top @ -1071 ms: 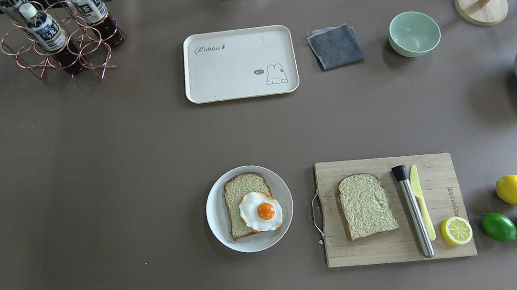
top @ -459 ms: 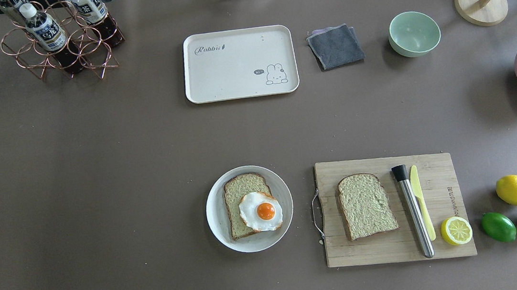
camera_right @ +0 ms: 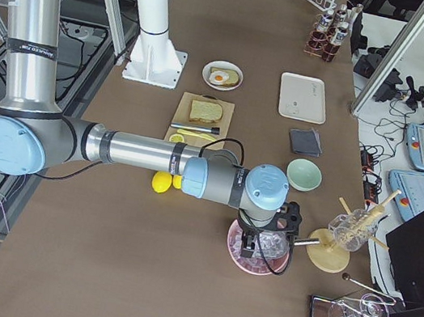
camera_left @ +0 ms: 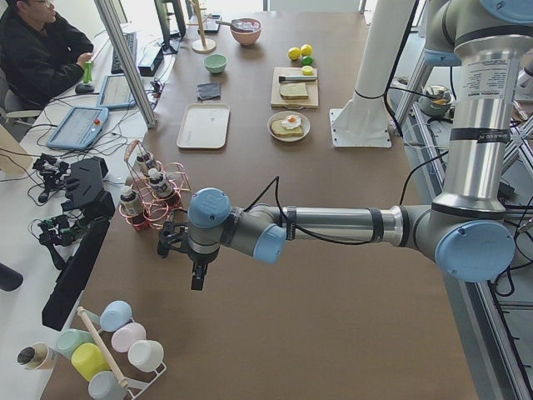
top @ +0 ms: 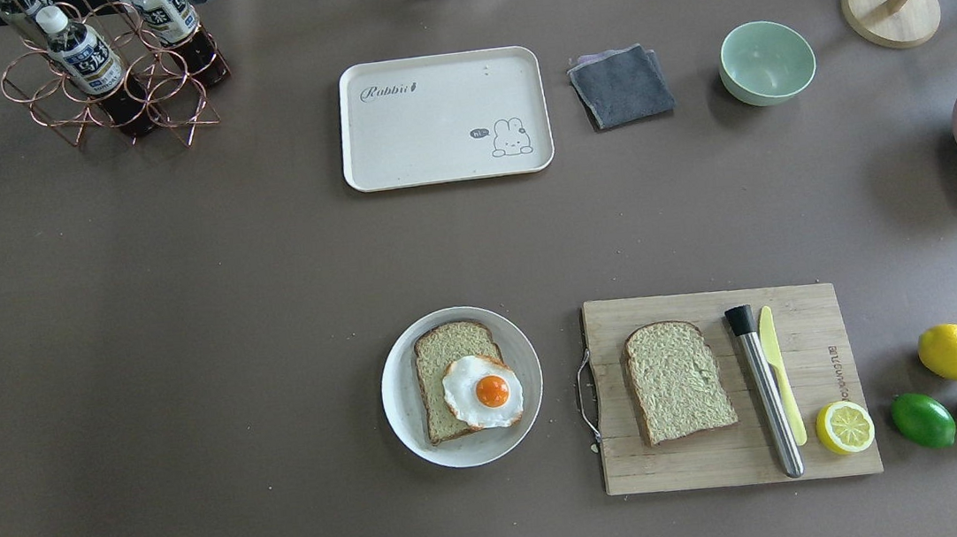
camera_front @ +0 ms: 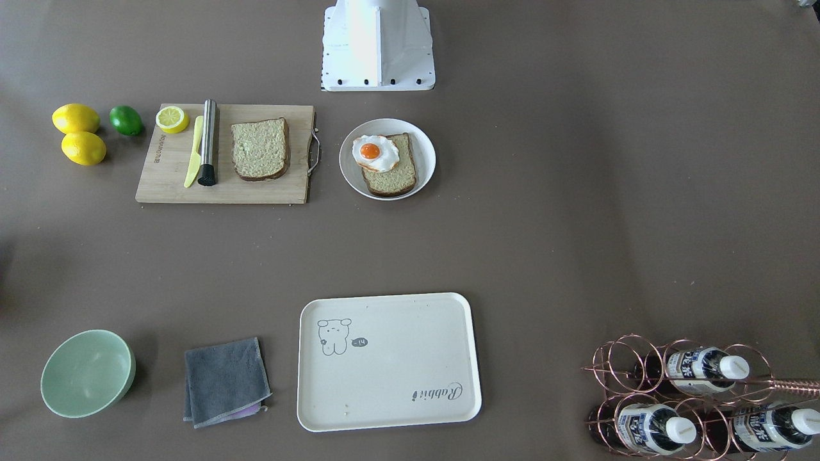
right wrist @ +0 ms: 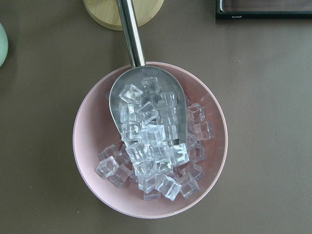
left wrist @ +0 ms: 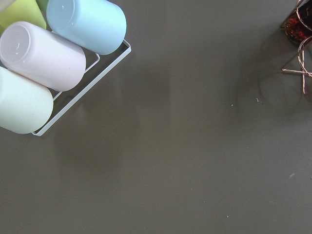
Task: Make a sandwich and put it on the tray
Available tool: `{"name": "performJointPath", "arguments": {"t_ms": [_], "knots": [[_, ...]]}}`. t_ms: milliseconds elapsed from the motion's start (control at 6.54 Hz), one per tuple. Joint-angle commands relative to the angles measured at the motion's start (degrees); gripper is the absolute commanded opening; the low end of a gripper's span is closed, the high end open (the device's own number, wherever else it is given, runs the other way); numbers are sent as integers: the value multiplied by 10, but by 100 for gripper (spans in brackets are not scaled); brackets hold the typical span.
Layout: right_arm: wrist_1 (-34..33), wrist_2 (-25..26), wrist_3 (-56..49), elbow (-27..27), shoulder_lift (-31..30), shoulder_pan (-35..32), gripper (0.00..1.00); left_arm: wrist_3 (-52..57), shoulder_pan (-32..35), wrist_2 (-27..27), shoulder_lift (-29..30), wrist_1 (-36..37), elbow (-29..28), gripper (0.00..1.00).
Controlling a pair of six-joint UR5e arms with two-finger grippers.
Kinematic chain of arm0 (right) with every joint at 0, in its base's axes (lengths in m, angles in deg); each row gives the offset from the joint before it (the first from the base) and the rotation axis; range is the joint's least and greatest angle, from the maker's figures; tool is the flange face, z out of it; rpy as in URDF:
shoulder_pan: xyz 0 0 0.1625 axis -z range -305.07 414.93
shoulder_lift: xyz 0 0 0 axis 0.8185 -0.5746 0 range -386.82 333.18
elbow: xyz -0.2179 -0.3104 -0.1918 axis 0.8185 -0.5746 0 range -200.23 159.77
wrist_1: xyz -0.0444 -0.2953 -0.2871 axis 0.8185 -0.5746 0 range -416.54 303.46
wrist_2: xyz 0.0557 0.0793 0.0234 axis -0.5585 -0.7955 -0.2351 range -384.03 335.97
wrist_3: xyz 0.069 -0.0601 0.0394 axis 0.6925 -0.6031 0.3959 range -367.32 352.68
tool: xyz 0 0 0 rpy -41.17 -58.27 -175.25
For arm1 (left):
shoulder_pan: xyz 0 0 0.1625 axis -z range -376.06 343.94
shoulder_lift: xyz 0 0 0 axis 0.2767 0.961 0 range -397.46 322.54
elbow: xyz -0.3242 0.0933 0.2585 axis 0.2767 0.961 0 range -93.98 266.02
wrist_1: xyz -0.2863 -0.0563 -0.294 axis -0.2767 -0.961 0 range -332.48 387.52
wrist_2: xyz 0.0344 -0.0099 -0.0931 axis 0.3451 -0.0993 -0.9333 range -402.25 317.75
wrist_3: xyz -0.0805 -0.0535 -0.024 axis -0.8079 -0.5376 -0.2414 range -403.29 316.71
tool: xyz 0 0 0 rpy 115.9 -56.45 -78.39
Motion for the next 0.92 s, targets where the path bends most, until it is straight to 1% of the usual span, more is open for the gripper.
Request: {"name": "performJointPath", "arguments": {"t_ms": [0, 306, 765], "knots": [[1, 12, 1, 2, 1, 0, 99, 4, 0, -5, -4, -3, 5, 98], [1, 13, 1, 6, 1, 0, 99, 7, 1, -5, -20, -6, 16, 98], [0, 11, 2, 5, 7, 0, 99, 6, 4, -5, -58, -2, 65, 98]]}}
